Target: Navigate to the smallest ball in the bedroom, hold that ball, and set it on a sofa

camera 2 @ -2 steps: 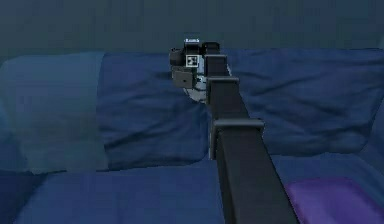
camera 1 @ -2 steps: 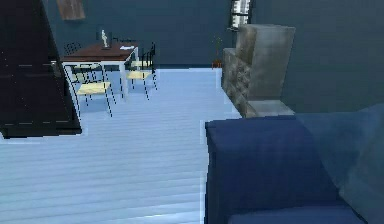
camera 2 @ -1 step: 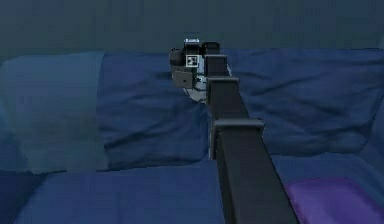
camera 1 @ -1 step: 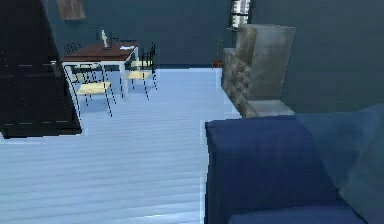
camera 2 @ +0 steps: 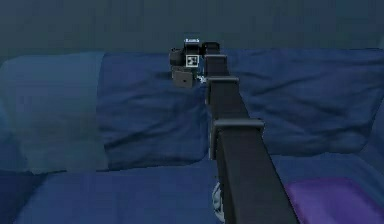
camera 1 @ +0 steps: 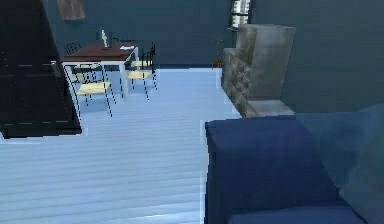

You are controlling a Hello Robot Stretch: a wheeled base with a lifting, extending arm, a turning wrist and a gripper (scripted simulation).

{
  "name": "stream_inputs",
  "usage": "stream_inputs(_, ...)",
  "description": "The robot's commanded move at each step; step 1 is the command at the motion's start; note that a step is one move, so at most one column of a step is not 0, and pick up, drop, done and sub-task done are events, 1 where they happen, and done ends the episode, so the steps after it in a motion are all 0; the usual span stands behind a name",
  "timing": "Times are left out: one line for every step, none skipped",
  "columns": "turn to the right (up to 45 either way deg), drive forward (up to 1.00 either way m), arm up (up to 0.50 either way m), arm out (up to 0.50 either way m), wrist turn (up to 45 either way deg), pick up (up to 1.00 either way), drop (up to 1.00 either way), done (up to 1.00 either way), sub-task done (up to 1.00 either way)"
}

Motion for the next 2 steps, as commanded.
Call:
stream_inputs(0.0,0.00,0.00,-0.10,0.0,0.00,0.00,0.00,0.00)
stream_inputs(0.0,0.00,0.00,0.00,0.0,0.00,0.00,1.00,0.00)
